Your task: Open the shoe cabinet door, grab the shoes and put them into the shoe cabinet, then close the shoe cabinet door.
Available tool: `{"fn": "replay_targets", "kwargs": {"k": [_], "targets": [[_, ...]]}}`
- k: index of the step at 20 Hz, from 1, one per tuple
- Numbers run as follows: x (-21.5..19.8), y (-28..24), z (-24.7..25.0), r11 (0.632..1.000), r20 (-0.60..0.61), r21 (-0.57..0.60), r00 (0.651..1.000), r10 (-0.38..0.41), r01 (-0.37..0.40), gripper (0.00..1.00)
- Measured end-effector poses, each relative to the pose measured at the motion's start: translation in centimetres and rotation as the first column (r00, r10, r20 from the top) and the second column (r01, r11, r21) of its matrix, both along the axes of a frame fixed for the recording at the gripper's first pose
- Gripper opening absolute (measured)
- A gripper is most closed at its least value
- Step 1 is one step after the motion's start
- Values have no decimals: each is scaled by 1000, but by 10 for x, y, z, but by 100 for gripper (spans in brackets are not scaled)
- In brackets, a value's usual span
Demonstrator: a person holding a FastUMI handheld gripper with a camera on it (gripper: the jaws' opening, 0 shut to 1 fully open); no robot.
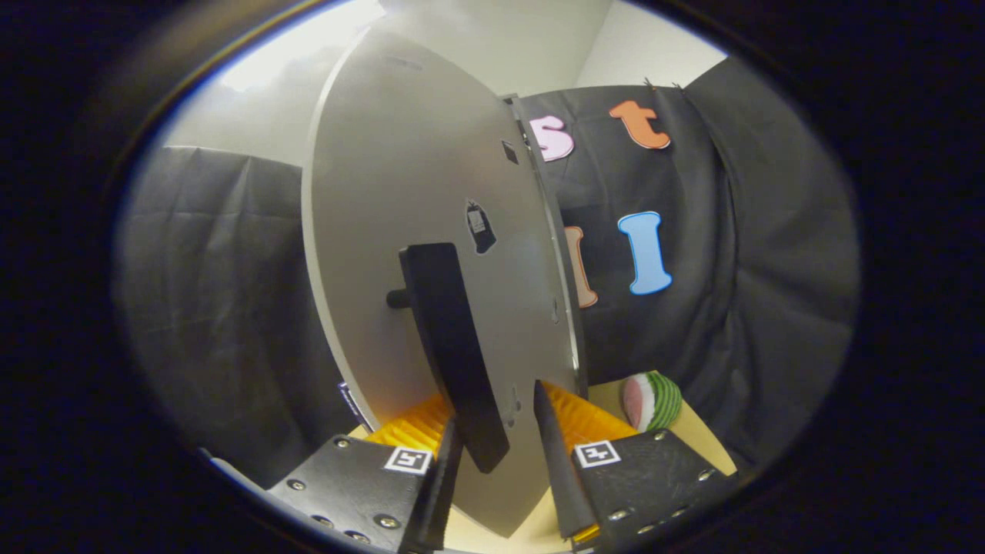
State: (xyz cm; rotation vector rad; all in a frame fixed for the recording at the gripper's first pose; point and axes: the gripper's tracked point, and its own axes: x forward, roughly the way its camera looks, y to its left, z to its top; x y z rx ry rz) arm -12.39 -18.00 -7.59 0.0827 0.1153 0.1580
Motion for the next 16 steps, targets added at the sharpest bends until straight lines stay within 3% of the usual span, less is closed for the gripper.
{"fn": "replay_targets", "kwargs": {"k": [7,16], "targets": [[10,52,-5,997,31,-79,999,-13,15,53],[36,93,-14,982,10,-114,988,-152,152,53]]}}
